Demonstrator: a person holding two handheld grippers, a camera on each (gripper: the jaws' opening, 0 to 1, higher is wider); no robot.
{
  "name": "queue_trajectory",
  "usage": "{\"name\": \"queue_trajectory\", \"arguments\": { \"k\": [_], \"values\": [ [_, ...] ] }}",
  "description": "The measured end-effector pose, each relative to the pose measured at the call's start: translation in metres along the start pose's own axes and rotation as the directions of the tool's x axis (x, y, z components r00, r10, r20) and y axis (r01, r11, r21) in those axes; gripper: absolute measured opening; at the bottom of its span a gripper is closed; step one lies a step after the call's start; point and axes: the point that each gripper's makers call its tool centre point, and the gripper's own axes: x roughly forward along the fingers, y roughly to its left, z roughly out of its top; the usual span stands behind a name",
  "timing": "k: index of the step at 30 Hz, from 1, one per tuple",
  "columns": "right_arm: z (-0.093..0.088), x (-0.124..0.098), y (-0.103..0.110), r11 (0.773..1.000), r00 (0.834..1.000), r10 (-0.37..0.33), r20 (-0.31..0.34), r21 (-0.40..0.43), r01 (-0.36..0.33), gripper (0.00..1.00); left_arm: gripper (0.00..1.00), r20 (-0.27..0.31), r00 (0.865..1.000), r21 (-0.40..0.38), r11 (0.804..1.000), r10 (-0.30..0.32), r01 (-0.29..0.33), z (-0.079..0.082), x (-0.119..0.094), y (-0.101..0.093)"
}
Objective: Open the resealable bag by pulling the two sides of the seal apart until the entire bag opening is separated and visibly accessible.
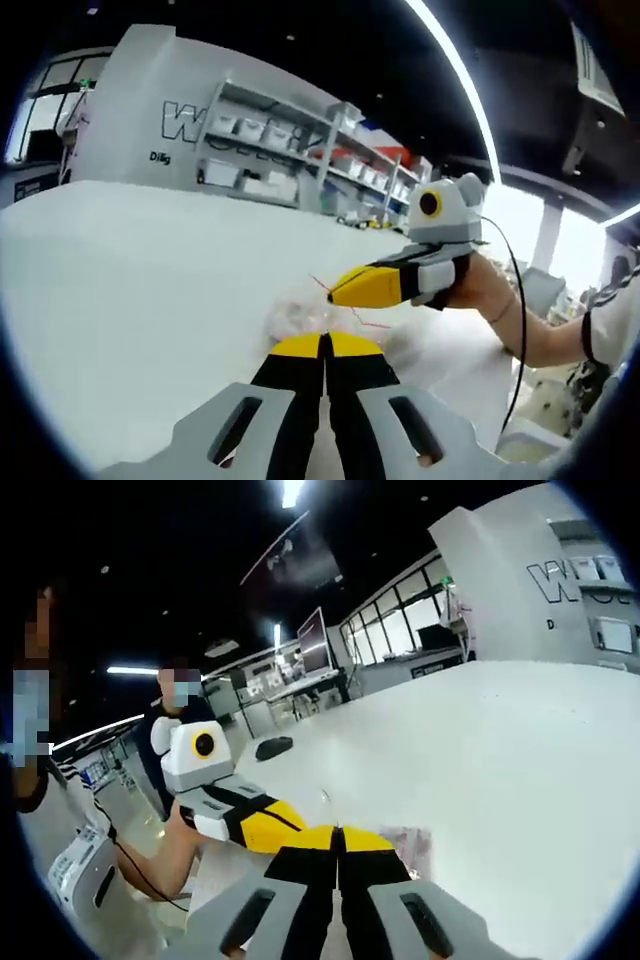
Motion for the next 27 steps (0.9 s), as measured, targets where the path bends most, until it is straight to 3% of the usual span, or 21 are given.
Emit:
{"name": "queue_trajectory", "arguments": {
  "k": [11,27],
  "values": [
    [0.006,-0.004,0.000,0.999,1.000,-0.017,0.008,-0.029,0.017,0.00,0.00,0.007,1.000,0.014,1.000,0.003,-0.003,0.009,0.001,0.000],
    [0.032,-0.015,-0.005,0.995,0.998,-0.053,0.037,-0.085,0.056,0.00,0.00,0.022,1.000,0.077,0.997,-0.003,0.001,0.037,0.010,-0.003]
  ]
}}
